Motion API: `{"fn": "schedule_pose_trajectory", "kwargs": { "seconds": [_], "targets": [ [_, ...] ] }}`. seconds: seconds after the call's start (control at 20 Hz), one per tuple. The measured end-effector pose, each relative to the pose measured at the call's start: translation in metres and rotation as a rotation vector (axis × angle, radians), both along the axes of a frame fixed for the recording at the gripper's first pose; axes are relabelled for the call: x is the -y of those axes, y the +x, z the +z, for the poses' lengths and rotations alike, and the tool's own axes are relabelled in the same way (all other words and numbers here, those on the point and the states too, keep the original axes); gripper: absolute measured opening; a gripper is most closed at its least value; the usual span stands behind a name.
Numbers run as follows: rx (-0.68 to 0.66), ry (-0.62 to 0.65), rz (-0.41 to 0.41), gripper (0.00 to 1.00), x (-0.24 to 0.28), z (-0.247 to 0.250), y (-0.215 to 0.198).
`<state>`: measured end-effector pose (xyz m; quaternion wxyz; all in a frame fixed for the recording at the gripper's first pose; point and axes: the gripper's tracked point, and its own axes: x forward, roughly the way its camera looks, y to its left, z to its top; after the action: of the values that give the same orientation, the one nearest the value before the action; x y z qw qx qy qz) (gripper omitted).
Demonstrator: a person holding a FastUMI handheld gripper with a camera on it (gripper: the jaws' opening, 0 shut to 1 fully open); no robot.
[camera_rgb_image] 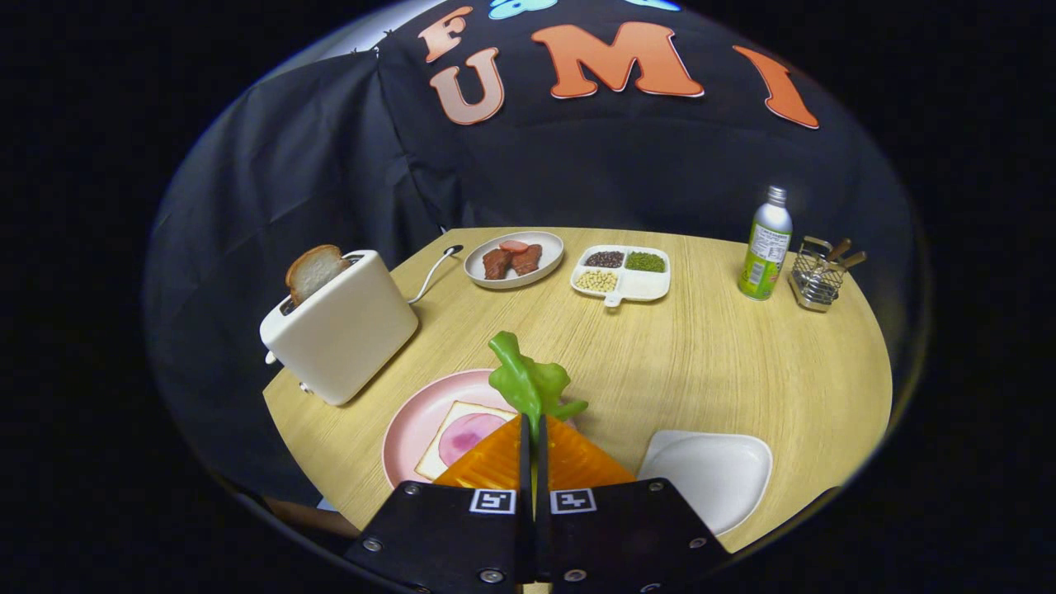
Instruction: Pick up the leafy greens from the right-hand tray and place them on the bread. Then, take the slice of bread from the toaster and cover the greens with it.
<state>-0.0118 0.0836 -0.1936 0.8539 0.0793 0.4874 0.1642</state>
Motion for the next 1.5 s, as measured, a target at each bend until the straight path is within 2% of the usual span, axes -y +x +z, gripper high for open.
{"fn": "schedule_pose_trajectory", "kwargs": {
  "seconds": [0.4, 0.8, 1.15, 1.5],
  "targets": [
    [-0.066, 0.022, 0.075, 0.02, -0.046, -0.025, -0.012],
    [-0.118, 0.028, 0.114, 0.04, -0.072, -0.033, -0.026],
    [-0.106, 0.012, 0.1, 0.12, -0.074, -0.03, -0.02],
    [-0.085, -0.019, 0.09, 0.26, -0.076, -0.016, -0.01]
  ]
}}
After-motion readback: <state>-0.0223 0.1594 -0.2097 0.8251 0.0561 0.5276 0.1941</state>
